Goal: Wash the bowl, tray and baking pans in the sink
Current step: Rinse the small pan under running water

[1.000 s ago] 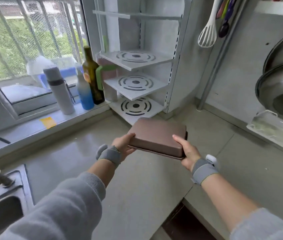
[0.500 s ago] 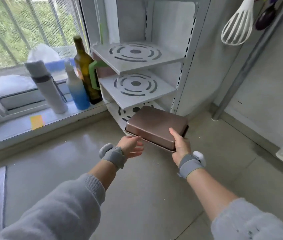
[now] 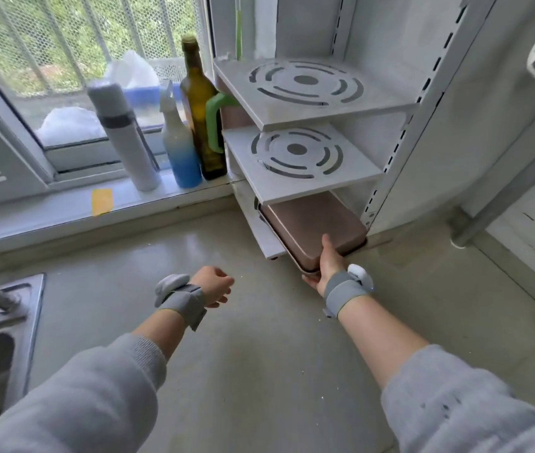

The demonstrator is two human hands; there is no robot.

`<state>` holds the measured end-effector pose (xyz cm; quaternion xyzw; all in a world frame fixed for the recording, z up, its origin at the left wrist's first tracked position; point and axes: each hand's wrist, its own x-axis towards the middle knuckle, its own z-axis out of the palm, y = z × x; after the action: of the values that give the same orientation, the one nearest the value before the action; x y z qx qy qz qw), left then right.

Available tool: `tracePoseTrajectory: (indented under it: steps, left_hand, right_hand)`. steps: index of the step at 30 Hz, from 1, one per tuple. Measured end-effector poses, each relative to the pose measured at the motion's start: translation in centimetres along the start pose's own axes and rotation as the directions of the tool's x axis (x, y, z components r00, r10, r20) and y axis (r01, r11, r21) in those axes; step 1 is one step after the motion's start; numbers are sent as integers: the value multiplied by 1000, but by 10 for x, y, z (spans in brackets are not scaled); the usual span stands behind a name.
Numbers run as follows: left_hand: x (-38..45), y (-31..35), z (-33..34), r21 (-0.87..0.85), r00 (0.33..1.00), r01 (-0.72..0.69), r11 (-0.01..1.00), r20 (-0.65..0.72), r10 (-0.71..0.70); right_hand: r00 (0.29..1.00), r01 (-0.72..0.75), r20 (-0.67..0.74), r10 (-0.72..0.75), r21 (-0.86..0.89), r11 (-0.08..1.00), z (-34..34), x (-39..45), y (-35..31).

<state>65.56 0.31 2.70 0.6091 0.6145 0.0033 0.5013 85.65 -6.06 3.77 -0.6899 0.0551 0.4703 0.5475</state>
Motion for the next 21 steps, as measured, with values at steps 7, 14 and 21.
tracePoseTrajectory:
  steps: [7, 14, 21]
  left_hand:
    - [2, -33, -19, -30, 996, 76, 997, -40, -77]
    - [-23, -69, -35, -61, 991, 127, 990, -30, -129]
    - [-74, -140, -95, -165, 978, 138, 977, -135, -161]
  right_hand:
    - [991, -42, 123, 58, -123, 991, 7, -1, -20]
    - [991, 72, 131, -34, -296, 952, 13, -10, 19]
    - [911, 235, 396, 115, -727, 646, 80, -72, 82]
